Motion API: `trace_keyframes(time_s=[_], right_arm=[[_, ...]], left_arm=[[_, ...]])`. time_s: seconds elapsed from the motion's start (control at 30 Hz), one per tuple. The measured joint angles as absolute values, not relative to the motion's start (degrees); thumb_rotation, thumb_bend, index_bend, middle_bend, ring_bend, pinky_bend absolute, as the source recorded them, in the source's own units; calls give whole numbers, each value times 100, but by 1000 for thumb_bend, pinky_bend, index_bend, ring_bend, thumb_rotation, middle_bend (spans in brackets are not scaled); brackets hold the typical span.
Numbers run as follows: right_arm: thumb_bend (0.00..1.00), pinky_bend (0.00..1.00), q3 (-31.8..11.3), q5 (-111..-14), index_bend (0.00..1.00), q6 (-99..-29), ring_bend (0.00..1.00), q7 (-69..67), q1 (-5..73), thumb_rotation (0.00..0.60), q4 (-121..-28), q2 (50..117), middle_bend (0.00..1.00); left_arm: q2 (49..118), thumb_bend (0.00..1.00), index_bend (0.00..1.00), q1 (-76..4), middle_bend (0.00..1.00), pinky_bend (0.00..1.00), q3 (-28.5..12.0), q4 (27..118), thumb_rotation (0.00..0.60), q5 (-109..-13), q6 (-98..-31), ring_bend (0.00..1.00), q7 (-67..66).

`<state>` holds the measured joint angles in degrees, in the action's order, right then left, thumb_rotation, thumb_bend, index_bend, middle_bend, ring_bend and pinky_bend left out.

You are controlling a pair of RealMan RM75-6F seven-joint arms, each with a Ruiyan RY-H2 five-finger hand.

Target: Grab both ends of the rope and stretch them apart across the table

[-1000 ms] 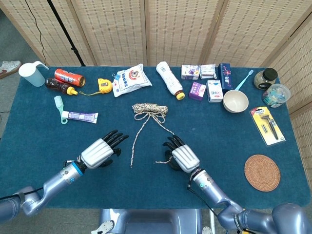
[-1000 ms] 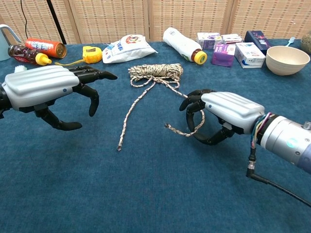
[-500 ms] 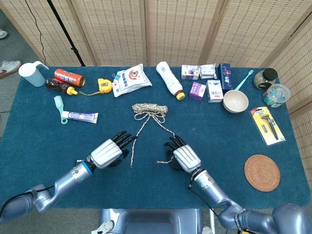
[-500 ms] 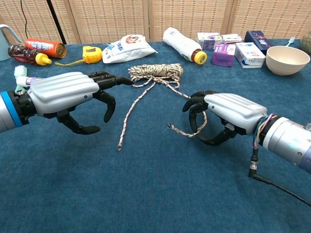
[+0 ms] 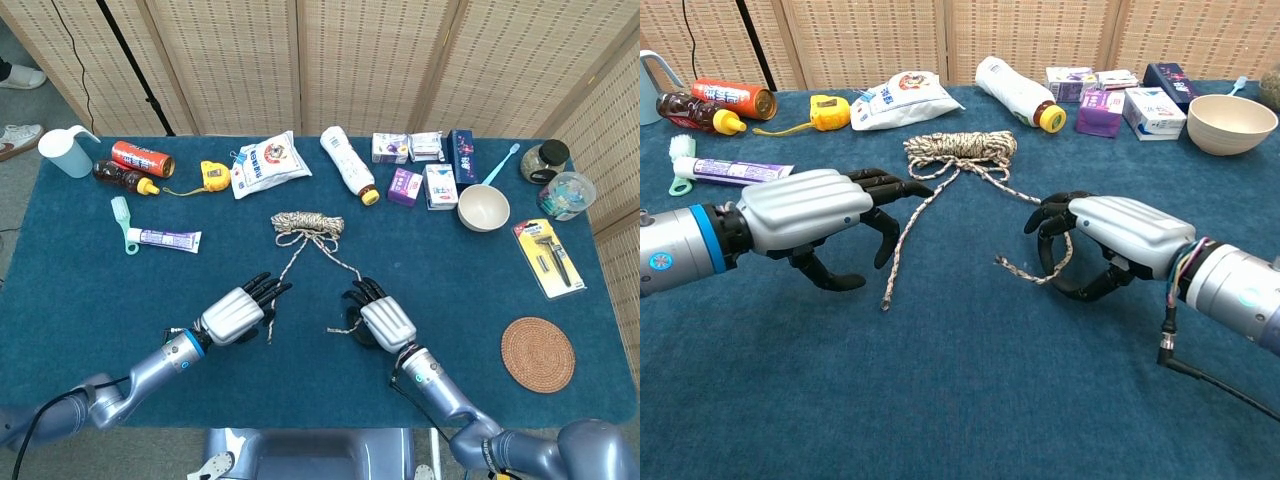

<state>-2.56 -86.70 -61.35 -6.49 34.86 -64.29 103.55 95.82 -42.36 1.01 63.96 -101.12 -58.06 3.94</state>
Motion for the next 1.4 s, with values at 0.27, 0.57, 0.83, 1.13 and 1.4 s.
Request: trace_keyframes(time_s=[0.27, 0.57, 0.83, 1.13, 1.4], right_arm=[[449, 0, -257, -8674, 583, -6106, 83, -749, 3488, 600, -6309, 10384, 223], [450, 0, -253, -8651, 585, -6051, 83, -853, 3483, 600, -6195, 10401, 223], [449, 0, -256, -8656, 589, -6053, 85, -925, 3474, 600, -6133, 10399, 223], [449, 0, -250, -8656, 592, -6046, 86, -981, 3459, 600, -6102, 10388, 224], [449, 0, -246, -8656, 592, -6049, 87, -1020, 3442, 600, -6081, 10384, 223]], left_arm=[[9748, 302, 469, -4366, 0, 0, 168, 6198, 600, -10053, -5663, 0, 443], [9913, 302, 460, -4460, 0, 0, 184, 6045, 600, -9917, -5542, 0, 427], [9991, 319, 478, -4542, 0, 0, 181, 6004, 600, -9845, -5489, 0, 348], [10044, 382, 511, -4591, 0, 0, 209, 5978, 600, -9745, -5408, 0, 322], [10056, 404, 527, -4626, 0, 0, 244, 5988, 600, -9684, -5360, 0, 298]])
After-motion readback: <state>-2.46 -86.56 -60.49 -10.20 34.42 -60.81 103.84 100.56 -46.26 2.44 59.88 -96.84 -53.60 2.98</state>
